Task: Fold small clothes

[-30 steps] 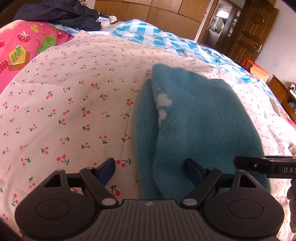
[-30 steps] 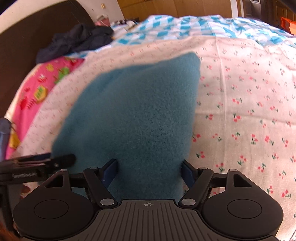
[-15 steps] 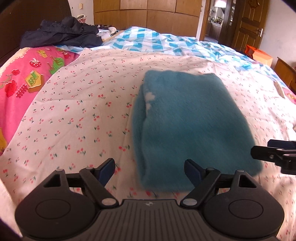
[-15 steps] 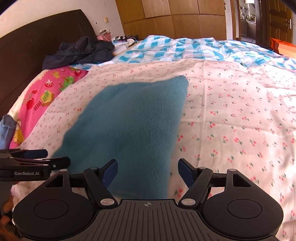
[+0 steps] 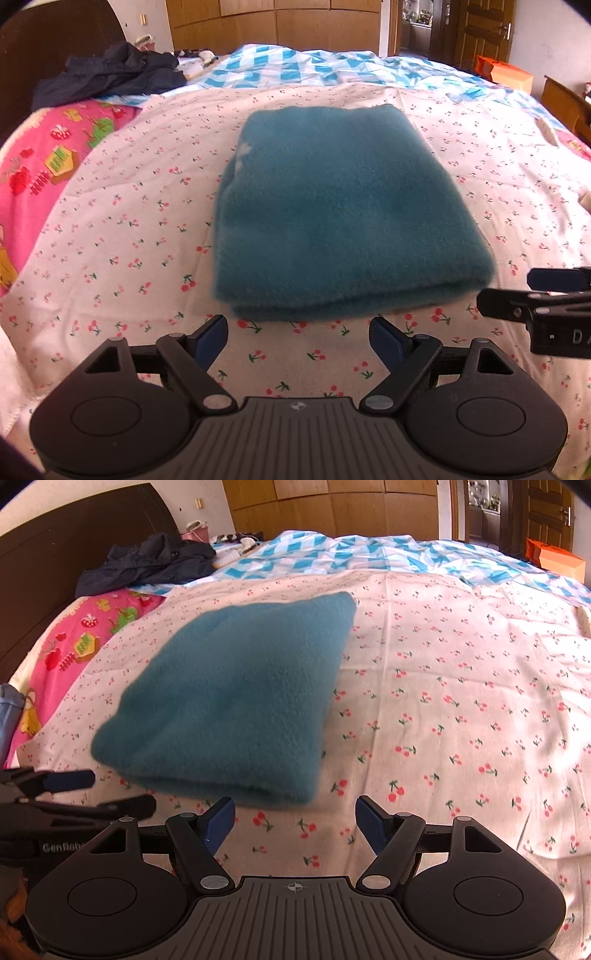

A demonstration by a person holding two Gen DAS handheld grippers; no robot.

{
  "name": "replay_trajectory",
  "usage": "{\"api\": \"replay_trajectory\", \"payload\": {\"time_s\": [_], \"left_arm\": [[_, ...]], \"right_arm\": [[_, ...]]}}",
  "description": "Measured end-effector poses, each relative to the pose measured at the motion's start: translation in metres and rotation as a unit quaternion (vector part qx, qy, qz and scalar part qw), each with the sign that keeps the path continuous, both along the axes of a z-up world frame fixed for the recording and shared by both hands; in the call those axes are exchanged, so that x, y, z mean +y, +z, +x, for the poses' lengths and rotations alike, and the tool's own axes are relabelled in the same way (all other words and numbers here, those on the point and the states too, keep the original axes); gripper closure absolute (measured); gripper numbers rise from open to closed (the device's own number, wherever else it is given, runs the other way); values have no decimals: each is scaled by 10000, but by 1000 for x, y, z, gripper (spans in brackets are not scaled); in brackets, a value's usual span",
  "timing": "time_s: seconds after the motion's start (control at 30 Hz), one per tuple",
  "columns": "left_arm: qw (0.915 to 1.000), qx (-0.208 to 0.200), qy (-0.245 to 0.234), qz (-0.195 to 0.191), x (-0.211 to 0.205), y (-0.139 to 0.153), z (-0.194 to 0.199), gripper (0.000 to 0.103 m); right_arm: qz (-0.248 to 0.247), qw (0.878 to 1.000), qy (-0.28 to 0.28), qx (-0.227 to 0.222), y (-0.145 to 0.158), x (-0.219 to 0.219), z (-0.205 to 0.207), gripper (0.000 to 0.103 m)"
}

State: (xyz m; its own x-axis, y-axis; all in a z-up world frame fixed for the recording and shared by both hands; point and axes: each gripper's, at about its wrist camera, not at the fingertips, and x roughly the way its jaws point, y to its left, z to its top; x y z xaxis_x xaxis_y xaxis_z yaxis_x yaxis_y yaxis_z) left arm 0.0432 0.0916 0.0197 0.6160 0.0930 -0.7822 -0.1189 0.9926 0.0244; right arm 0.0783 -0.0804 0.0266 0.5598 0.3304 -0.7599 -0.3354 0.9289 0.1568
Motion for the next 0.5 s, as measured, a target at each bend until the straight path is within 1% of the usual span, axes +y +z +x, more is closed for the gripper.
{"api": "replay_trajectory", "payload": {"time_s": [0.2,0.27,0.4,0.5], "left_arm": [[9999,-30,-26,-105,1,-5,-4,13],[9999,62,-64,-110,1,-6,-1,12],[9995,319,-49,34,-3,-12,5,11],[9991,391,-52,140,-5,-14,6,11]], "right_arm": [[-54,10000,-23,38,-3,1,-1,30],[-84,10000,-18,46,-4,2,-1,30],[-195,9998,-3,32,-5,5,-1,30],[-222,9997,-8,38,-5,6,-1,29]]}}
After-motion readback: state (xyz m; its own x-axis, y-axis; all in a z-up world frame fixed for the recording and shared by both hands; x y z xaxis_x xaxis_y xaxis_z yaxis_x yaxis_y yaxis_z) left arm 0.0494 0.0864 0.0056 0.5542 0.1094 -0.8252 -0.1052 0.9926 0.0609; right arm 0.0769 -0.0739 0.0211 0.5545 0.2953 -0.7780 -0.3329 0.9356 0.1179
